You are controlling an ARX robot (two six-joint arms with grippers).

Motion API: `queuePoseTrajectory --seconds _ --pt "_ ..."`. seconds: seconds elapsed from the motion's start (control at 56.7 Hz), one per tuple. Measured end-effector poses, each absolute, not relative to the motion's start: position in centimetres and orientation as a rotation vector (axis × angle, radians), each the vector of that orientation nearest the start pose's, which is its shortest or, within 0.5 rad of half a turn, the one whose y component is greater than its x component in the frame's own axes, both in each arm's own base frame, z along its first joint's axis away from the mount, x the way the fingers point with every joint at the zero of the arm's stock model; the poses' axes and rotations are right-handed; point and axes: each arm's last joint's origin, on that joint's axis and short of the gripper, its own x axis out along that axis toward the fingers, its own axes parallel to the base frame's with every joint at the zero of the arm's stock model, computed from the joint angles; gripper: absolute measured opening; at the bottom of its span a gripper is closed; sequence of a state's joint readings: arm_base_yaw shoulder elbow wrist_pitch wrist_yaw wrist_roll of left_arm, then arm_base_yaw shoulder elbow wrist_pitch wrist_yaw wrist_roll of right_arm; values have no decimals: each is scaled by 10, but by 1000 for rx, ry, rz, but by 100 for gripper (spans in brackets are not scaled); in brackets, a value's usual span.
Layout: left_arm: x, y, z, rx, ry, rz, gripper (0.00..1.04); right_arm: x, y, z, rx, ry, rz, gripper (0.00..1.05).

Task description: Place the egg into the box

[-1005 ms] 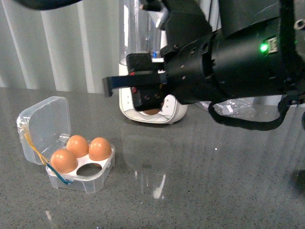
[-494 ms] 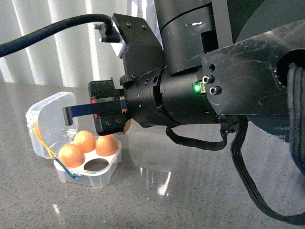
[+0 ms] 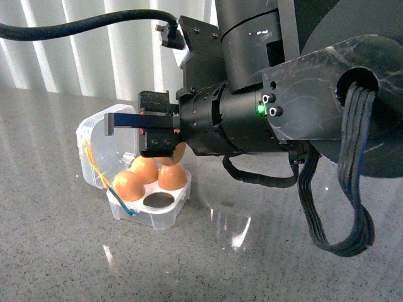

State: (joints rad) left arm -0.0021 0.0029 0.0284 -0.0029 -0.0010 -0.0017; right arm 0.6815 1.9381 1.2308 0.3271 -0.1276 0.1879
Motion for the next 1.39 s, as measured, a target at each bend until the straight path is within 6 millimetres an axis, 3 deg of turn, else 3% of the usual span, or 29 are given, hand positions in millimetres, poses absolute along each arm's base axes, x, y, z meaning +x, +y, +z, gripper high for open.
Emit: queuePoseTrajectory --seconds 0.582,0.846,0.988,1.234,1.358,1.393 --pt "96 0 173 -2 -23 -1 98 331 278 179 80 568 772 41" --pt "96 0 173 -2 -23 -1 98 332 278 180 75 552 755 83" --pt "96 0 173 -2 -23 -1 98 332 274 187 85 525 745 99" --pt "96 0 173 -2 -23 -1 98 337 243 221 117 443 600 97" --pt "96 0 173 -2 -22 -1 98 346 209 234 119 421 406 97" --pt "96 0 173 -2 -23 -1 98 350 189 237 121 413 317 97"
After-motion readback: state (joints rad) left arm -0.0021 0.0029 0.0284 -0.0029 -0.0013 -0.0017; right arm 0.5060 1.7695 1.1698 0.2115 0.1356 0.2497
